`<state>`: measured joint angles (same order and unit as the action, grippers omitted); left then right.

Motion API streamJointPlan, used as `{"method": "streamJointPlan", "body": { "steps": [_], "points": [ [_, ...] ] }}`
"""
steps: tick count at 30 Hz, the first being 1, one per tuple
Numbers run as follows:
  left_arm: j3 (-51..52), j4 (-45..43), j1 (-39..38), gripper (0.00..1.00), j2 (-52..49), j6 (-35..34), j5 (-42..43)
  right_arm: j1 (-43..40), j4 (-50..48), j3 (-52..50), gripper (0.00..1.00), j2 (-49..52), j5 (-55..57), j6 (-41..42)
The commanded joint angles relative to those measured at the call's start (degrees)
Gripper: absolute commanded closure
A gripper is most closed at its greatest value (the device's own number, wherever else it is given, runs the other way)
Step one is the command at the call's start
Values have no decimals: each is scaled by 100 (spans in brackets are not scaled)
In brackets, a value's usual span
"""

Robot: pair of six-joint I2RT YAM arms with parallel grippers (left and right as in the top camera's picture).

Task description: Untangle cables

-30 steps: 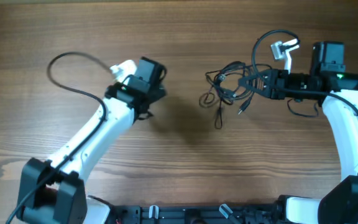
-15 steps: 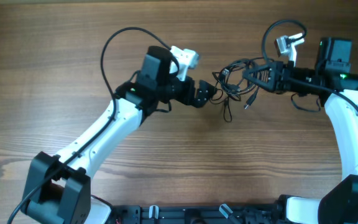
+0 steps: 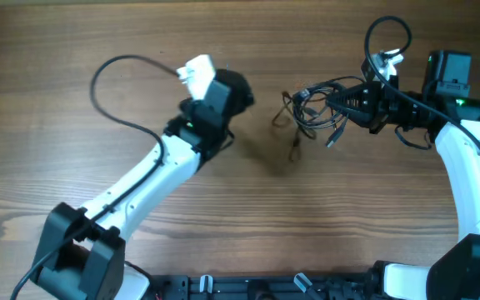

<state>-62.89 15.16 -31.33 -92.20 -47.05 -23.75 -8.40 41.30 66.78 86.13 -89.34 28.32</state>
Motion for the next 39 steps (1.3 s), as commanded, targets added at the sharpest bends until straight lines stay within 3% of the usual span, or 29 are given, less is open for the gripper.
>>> {"method": "streamJointPlan", "body": {
  "steps": [1,3,5,6,11,15,18,20,23,26,32,34,39],
  "points": [
    [-2,170,651,0,-94,-1344,225,17,-149,22,94,-11,-356,-238],
    [-2,-426,852,0,-92,90,1698,17,-343,22,92,-11,-356,-212],
    [-2,-1029,855,0,-92,2175,3659,17,-693,22,92,-11,-356,269],
    [-2,-1161,824,0,-90,2736,4568,15,-1062,22,92,-11,-358,634],
    [-2,-1128,791,0,-57,3056,5665,7,-2577,22,91,-11,-361,2341],
    [7,-1093,782,0,678,3016,5689,7,-2736,22,89,-11,-361,2570],
    [490,-841,734,0,1825,2933,5031,7,-2734,22,89,-11,-361,2472],
    [1296,-938,675,0,2778,2413,4124,7,-2728,22,87,-11,-358,2288],
    [2981,-2597,459,0,3864,2105,3709,44,-2712,22,86,-11,-354,2531],
    [4015,-4317,107,0,3456,2081,2949,256,-2710,22,86,-11,-361,2990],
    [4039,-6321,31,0,1779,1998,2754,654,-2704,22,85,-11,-361,3206],
    [4035,-6822,31,0,1425,1912,2848,658,-2673,22,85,-11,-361,3239],
    [4019,-7034,-7,0,1113,1893,2918,675,-2669,22,85,-11,-361,3386]
  ]
}}
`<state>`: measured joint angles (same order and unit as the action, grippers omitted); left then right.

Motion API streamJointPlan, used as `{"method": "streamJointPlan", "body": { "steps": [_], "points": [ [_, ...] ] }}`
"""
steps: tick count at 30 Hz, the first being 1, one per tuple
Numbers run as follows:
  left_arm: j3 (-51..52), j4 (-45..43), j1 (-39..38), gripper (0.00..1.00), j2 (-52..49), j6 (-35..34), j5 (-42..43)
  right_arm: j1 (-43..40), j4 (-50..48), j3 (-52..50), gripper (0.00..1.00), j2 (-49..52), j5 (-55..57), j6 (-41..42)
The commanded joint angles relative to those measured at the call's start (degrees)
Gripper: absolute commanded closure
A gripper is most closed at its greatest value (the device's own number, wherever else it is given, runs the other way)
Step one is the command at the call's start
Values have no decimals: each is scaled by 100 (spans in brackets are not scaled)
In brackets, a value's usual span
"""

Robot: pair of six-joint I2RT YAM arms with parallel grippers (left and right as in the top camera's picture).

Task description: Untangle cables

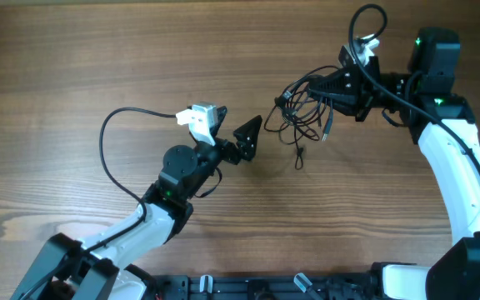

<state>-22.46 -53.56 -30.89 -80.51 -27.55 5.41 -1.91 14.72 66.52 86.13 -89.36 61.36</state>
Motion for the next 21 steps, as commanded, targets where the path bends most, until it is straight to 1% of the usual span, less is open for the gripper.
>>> {"method": "streamJointPlan", "body": {
  "steps": [1,6,8,10,13,16,21],
  "points": [
    [-61,-153,-50,0,-68,-55,-15,52,-13,48,85,-11,-358,133],
    [-459,-149,-46,0,-518,-35,-46,223,-13,48,85,-11,-358,168],
    [-625,-149,-44,0,-745,-35,-321,223,-13,48,85,-11,-358,166],
    [-686,-157,-46,0,-785,-37,-328,223,-17,48,85,-11,-358,164],
    [-693,-260,-50,2,-785,-35,546,223,-63,48,84,-11,-358,164],
    [-693,-505,-52,4,-785,-35,1032,223,-61,48,83,-11,-358,168],
    [-693,-520,-125,3,-785,9,935,247,-55,48,84,-11,-358,181]
  ]
}}
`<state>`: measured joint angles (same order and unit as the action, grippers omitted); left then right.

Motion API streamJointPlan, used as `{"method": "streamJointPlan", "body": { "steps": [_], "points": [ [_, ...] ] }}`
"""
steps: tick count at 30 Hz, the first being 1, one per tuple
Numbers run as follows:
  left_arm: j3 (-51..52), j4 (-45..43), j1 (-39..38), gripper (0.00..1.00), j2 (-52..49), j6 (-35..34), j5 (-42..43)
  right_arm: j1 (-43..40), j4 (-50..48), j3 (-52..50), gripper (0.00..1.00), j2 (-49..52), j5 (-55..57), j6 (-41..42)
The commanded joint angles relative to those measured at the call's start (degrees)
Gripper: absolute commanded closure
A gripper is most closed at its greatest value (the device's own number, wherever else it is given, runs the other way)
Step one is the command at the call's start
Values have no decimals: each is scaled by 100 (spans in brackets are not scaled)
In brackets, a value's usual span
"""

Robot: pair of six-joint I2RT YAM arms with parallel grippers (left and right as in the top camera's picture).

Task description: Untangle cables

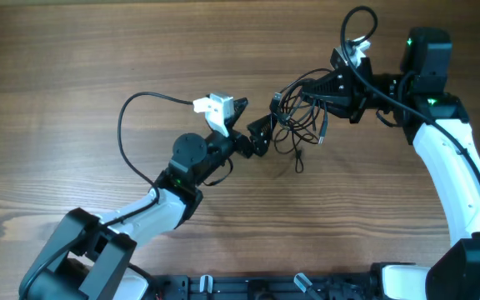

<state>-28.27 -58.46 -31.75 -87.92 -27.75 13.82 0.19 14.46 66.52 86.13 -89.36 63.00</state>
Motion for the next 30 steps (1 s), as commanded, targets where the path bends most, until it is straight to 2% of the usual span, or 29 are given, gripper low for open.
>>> {"method": "streamJointPlan", "body": {
  "steps": [1,4,6,8,9,11,12,13,15,17,19,23,25,26,27,28,29,30],
  "points": [
    [-111,-31,-39,4,-44,26,-11,70,-24,48,84,-11,-358,17],
    [-111,-57,-39,12,-44,-17,-785,275,-2,48,87,-11,-358,15],
    [-122,-57,-39,16,-44,-291,-1196,409,-2,48,87,-11,-358,15],
    [-142,-109,-39,28,-44,-671,-1412,570,-7,48,87,-11,-358,13],
    [-144,-153,-39,41,-44,-787,-1429,614,-7,48,88,-11,-352,13],
    [-142,-234,-39,53,-44,-938,-1574,629,-9,48,92,-11,-350,-2],
    [-142,-192,-39,72,-44,-1121,-1915,627,-44,48,96,-11,-337,-50],
    [-142,-24,-31,96,-44,-1414,-2411,619,-105,48,96,-11,-243,-267],
    [-142,332,-17,96,-42,-1665,-3047,466,-190,48,96,-9,354,-1335],
    [-142,763,4,96,-11,-1633,-3051,39,-79,48,95,-11,1497,-2199],
    [-142,1021,4,96,72,-1554,-2660,-420,269,48,95,-9,3709,-2785],
    [-142,1130,17,96,420,186,-780,-627,1502,48,95,-9,9215,-3185],
    [-142,1554,140,96,664,356,-240,-627,1808,48,95,-9,9792,-3381],
    [-142,1805,247,96,793,354,70,-625,1869,48,89,-9,9245,-3694],
    [-142,1886,372,96,894,354,555,-625,1832,48,82,-9,8489,-4079],
    [-142,1825,540,96,988,354,1355,-625,1775,48,68,-9,7530,-4610],
    [-142,1674,717,96,1051,352,2046,-625,1794,48,49,-9,7283,-4684],
    [-142,1567,850,96,1084,306,2345,-625,1880,48,46,-9,7230,-4522]
  ]
}}
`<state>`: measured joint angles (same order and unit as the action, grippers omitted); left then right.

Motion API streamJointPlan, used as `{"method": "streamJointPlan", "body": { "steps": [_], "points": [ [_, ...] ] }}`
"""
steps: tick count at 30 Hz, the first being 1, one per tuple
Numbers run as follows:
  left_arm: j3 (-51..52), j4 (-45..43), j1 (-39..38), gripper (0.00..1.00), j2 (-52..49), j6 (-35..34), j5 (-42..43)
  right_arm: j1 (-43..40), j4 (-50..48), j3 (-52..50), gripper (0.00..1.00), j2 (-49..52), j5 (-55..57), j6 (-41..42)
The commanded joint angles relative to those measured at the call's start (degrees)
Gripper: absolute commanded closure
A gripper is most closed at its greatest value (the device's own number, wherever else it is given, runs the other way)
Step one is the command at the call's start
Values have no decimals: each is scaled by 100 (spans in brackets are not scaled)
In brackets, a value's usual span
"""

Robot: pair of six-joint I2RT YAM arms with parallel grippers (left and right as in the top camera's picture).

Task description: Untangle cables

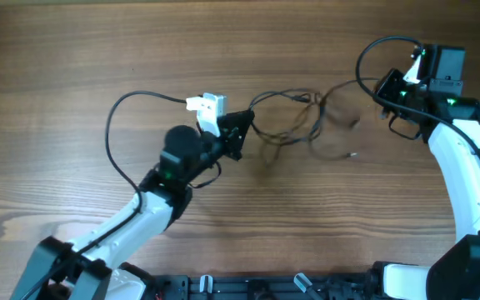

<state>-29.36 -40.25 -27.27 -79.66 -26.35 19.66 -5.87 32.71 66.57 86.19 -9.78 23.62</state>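
Note:
A bundle of thin dark cables [288, 127] is strung out over the wooden table [57, 50] between the two arms. It is low in the middle and blurred towards the right. My left gripper [245, 130] is at the bundle's left end and looks shut on a strand there. At the far right my right gripper [384, 89] holds the other end, with strands running out of its tip. A small plug end [352, 153] hangs or lies below the blurred part.
The left arm's own black lead [111, 133] loops out to the left from its white camera mount [207, 104]. The right arm's lead [373, 50] arcs above its wrist. The arms' bases sit along the table's front edge.
The right gripper has moved right and away from the left one. The cables, bunched at its tip before, are now stretched out between both grippers, and the left gripper has closed on their left end.
The right gripper first held the bunched cables at the right, with the left arm off to the left. The left gripper then turned towards the bunch with its fingers apart, and later reached its left side. Now both hold it, pulled wide apart.

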Motion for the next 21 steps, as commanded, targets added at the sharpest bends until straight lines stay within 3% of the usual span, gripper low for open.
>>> {"method": "streamJointPlan", "body": {
  "steps": [1,2,3,5,7,9,13,14,17,21],
  "points": [
    [-33,-343,573,96,304,-61,1871,-20,260,44,42,-15,-721,-291],
    [-33,-466,726,96,330,-310,1867,-20,444,44,24,-15,-699,-116],
    [-33,-691,922,96,334,-634,1827,-20,776,44,14,-15,-713,120],
    [-33,-785,1207,96,334,-1510,1539,2,1069,44,6,-15,-1379,-173],
    [-33,-828,1250,96,332,-1996,1534,87,1169,44,6,-15,-2870,-1554],
    [-33,-1010,1152,96,334,-2065,1569,227,1268,44,8,-15,-3654,-2284],
    [-33,-2422,1099,96,334,-2623,1515,756,1211,44,13,-15,-3652,-2658],
    [-33,-2763,1099,96,334,-2726,1497,935,1110,44,19,-15,-3440,-2638],
    [-33,-2944,1099,96,341,-2898,1495,1394,761,44,23,90,-2601,-2481],
    [-33,-2966,1099,96,341,-3110,1368,1954,66,42,23,592,-3488,-2520]
  ]
}}
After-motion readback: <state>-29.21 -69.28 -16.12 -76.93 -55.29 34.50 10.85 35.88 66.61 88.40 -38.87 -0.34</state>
